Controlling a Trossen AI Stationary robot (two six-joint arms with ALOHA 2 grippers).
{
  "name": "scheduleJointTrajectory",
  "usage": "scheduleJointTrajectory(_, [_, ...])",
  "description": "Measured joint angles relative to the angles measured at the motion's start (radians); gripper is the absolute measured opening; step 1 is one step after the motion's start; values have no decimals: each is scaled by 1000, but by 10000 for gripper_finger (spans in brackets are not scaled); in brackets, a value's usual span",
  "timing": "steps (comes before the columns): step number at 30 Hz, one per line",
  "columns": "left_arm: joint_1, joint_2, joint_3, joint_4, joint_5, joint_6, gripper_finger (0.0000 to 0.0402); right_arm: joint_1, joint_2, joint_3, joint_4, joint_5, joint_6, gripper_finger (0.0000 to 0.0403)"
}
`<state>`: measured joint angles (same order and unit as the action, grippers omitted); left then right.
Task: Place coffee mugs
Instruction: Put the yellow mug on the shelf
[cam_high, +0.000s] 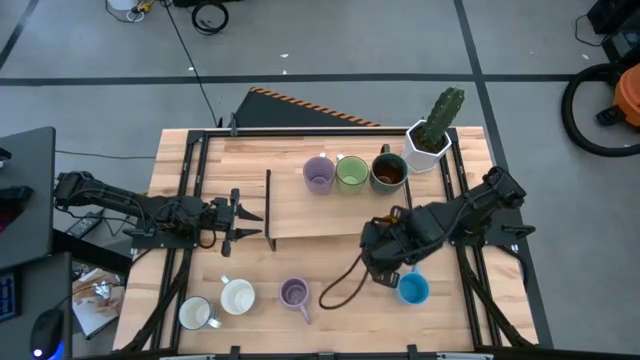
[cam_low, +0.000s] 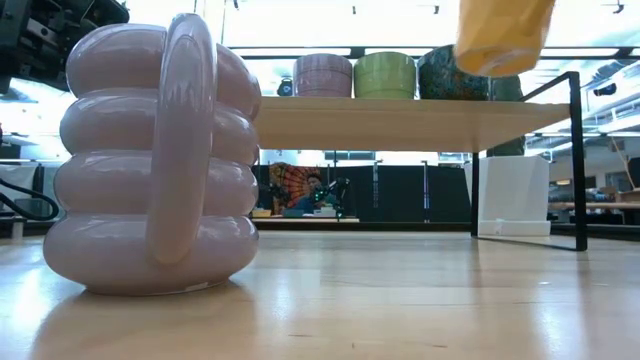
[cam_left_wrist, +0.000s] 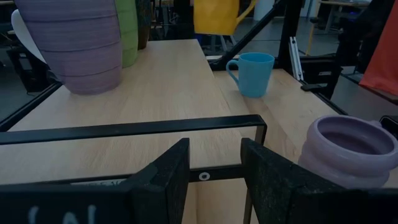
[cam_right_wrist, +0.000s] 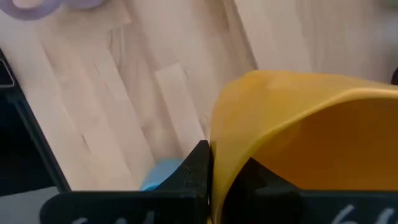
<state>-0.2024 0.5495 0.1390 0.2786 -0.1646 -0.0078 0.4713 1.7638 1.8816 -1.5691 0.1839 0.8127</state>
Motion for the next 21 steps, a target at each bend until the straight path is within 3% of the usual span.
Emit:
scheduleJointTrajectory(15, [0, 0, 0, -3, 0, -8, 149, -54, -5, -2, -1, -1, -156, 32])
scheduleJointTrajectory(21, [0, 0, 0, -7, 0, -8, 149, -54, -103, -112, -4, 11, -118, 32])
